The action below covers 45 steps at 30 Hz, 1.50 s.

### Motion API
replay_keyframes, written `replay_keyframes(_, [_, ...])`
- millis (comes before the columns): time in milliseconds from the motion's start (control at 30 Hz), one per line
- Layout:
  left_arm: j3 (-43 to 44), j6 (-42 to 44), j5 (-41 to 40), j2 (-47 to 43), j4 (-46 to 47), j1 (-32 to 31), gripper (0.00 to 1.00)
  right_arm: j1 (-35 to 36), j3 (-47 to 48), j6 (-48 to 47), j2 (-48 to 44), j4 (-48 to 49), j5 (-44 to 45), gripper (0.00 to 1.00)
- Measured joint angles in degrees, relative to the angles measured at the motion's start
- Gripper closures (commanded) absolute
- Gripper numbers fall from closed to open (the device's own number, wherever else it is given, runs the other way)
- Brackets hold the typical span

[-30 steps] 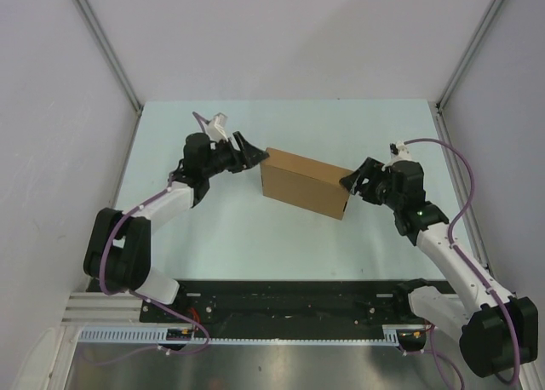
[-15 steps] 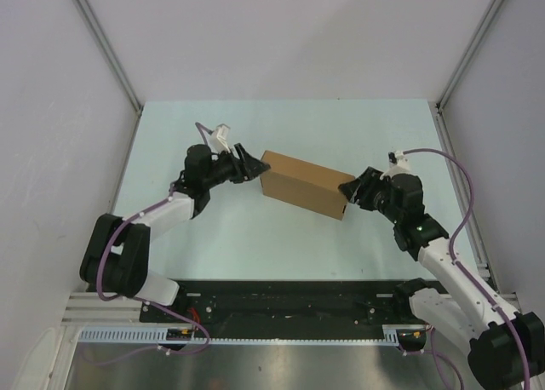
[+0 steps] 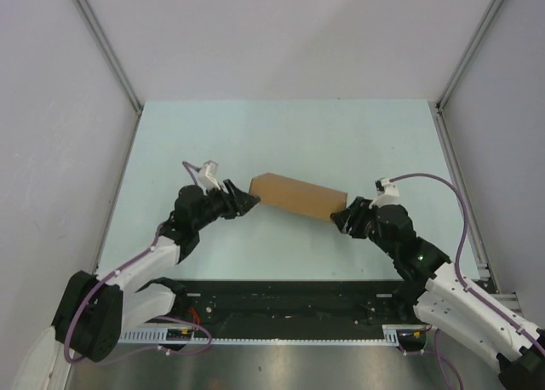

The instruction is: Fold the paper box

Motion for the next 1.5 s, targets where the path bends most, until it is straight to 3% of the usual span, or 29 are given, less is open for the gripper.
replay_keyframes(67, [-3.48,-0.66,-2.12,-3.54,-2.89,-0.94,0.36,2.14,-1.38,1.05,-0.48,-2.78,0.94,0.46])
replay_keyframes(133, [-6.29,-1.29,-4.20,-6.27,-6.91,-1.40,0.27,3.63,-2.99,2.23,-0.76,-6.62,2.58,0.26])
replay_keyframes(167, [-7.32,-1.51,-5.09,-7.58,-9.01,-1.44,0.24,4.37,-3.72,2.95,-0.76,-8.52,3.39,0.11])
replay_keyframes(233, [-7.98,-1.70,-7.23,-10.54,-13.66,-1.44,0.17,5.55,-4.57,3.96,-2.05,-12.35,5.18,0.00])
replay_keyframes(433, [-4.61,-0.87,-11.54,-19.34,-20.76,-1.44,0.11,6.40,-2.93,5.33,-9.18,-16.26,8.61,0.00])
replay_keyframes(600, [-1.33,-1.03,-12.39,-18.56,-17.97,-1.44,0.09,4.04,0.52,5.01,-4.92,-14.62,8.87,0.00])
replay_keyframes(833, [-2.21,-4.17,-10.14,0.26,-6.97,-1.44,0.09,-7.34,0.57,2.29,10.71,-7.93,2.78,0.00])
replay_keyframes(1033, [-1.97,-5.97,-7.30,13.25,-1.01,-1.49,0.10,-10.34,0.57,0.22,19.37,-0.02,-1.62,0.01])
replay_keyframes(1267, [1.92,-7.04,-3.26,22.23,4.39,-1.55,0.18,-12.76,0.70,0.74,33.42,14.78,-10.14,0.16])
replay_keyframes(1400, [5.09,-6.97,-2.89,25.55,5.68,-1.36,0.19,-13.97,2.73,0.83,40.35,22.45,-13.16,0.18])
replay_keyframes(1500, [7.26,-6.93,-2.99,27.47,5.49,-0.81,0.17,-15.72,5.38,0.57,44.30,24.63,-14.16,0.11])
